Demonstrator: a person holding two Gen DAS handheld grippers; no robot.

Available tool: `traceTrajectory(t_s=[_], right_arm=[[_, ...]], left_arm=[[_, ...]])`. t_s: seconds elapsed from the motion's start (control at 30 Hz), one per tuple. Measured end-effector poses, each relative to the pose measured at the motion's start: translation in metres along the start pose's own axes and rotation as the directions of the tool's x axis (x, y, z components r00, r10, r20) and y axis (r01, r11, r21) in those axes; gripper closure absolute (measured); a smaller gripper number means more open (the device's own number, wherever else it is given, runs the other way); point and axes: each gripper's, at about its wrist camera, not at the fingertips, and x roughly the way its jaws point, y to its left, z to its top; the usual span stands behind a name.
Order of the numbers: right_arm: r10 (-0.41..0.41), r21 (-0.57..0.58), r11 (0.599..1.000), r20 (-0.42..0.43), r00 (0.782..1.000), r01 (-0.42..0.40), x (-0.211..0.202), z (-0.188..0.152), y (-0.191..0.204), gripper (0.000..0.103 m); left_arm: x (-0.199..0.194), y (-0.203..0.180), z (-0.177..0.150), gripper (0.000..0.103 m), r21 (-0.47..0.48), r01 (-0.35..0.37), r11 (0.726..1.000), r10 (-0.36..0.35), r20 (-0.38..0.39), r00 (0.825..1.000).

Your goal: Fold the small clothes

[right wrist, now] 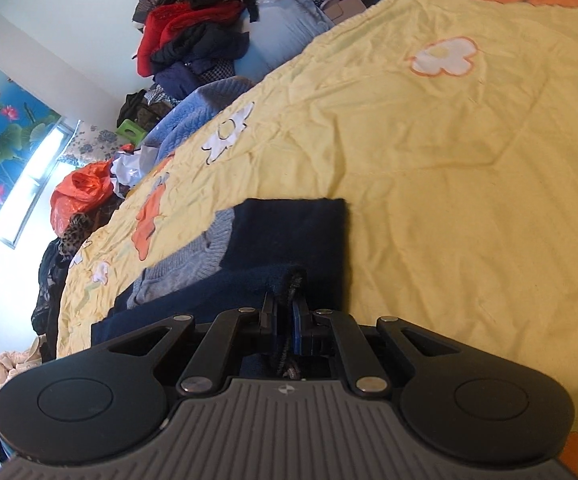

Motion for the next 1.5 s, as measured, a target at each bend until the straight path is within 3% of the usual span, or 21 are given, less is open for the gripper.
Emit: traceTrajectory(t_s=[0.37, 0.5, 0.57, 0.67, 0.73, 0.83, 0.93, 0.97, 1.0, 1.03, 1.1, 1.17, 1.2, 1.27, 1.33, 1.4, 1.43, 1.5], right_arm=[[0.003, 0.025, 1.0, 0.044, 0.999, -0.004, -0.003, 0.007, -0.005, 0.088], [-0.021, 0.028, 0.999, 0.018, 1.0, 0.021, 0.005, 0.001, -0.011, 0.088], [0.002, 0.064, 0.998, 0.043, 0.999, -0.005, 0.0, -0.001, -0.014, 0.079], [-0.029, 0.094, 0.995, 0.141, 0.99, 0.016, -0.019, -0.007, -0.007, 0.076], [-0.022, 0.017, 1.0, 0.186, 0.982, 0.02, -0.03, -0.018, 0.015, 0.073], [-0.04, -0.188, 0.979, 0.174, 0.984, 0.073, -0.025, -0.043, 0.059, 0.058], [-0.127, -0.322, 0.933, 0.125, 0.984, 0.162, 0.004, -0.065, 0.08, 0.06], [-0.167, -0.344, 0.918, 0.117, 0.979, 0.198, 0.014, -0.071, 0.079, 0.062], [-0.16, -0.375, 0.903, 0.161, 0.974, 0.211, 0.017, -0.077, 0.077, 0.063], [-0.154, -0.395, 0.892, 0.187, 0.97, 0.218, 0.017, -0.081, 0.074, 0.066], [-0.147, -0.353, 0.911, 0.211, 0.966, 0.215, 0.007, -0.085, 0.069, 0.066], [-0.187, -0.314, 0.915, 0.231, 0.955, 0.255, -0.003, -0.09, 0.07, 0.065], [-0.207, -0.307, 0.911, 0.241, 0.948, 0.277, -0.01, -0.098, 0.073, 0.063], [-0.176, -0.349, 0.904, 0.218, 0.96, 0.245, -0.022, -0.119, 0.081, 0.053], [-0.166, -0.42, 0.878, 0.185, 0.969, 0.23, -0.023, -0.14, 0.085, 0.046], [-0.193, -0.484, 0.828, 0.227, 0.955, 0.282, -0.023, -0.159, 0.084, 0.047], [-0.202, -0.497, 0.815, 0.241, 0.949, 0.299, -0.025, -0.163, 0.085, 0.047], [-0.221, -0.488, 0.817, 0.23, 0.948, 0.309, -0.03, -0.166, 0.088, 0.047]], left_arm=[[0.005, 0.0, 0.0, 0.013, 0.001, -0.003, 1.0, 0.003, -0.033, 0.999], [0.017, 0.002, 0.001, 0.013, -0.014, 0.001, 1.0, -0.003, -0.107, 0.994], [0.022, 0.002, 0.002, 0.01, -0.015, 0.004, 1.0, -0.006, -0.145, 0.989], [0.024, 0.001, 0.007, 0.007, 0.007, -0.006, 1.0, 0.007, -0.169, 0.986], [0.018, -0.006, 0.016, 0.007, 0.017, -0.022, 1.0, 0.025, -0.147, 0.989], [0.018, -0.021, 0.024, 0.007, 0.017, 0.0, 1.0, 0.002, -0.147, 0.989], [0.035, -0.04, 0.013, 0.007, 0.108, -0.003, 0.994, 0.028, -0.229, 0.973], [0.033, -0.04, 0.008, 0.006, 0.117, -0.003, 0.993, 0.027, -0.198, 0.98], [0.032, -0.039, 0.005, 0.006, 0.117, 0.002, 0.993, 0.021, -0.186, 0.982], [0.031, -0.033, 0.004, 0.006, 0.094, 0.019, 0.995, -0.001, -0.194, 0.981], [0.032, -0.023, 0.005, 0.004, 0.056, 0.037, 0.998, -0.024, -0.214, 0.977], [0.021, -0.022, 0.007, 0.004, 0.071, 0.0, 0.997, 0.016, -0.214, 0.977], [0.012, -0.023, 0.007, 0.004, 0.077, -0.015, 0.997, 0.031, -0.211, 0.977], [-0.012, -0.026, 0.005, 0.004, 0.077, 0.032, 0.996, -0.017, -0.185, 0.983], [-0.028, -0.034, -0.005, 0.004, 0.108, 0.073, 0.991, -0.053, -0.18, 0.982], [-0.026, -0.042, -0.021, 0.004, 0.162, 0.066, 0.985, -0.025, -0.246, 0.969], [-0.029, -0.041, -0.029, 0.004, 0.156, 0.063, 0.986, -0.025, -0.236, 0.972], [-0.037, -0.036, -0.031, 0.004, 0.13, 0.052, 0.99, -0.018, -0.248, 0.969]])
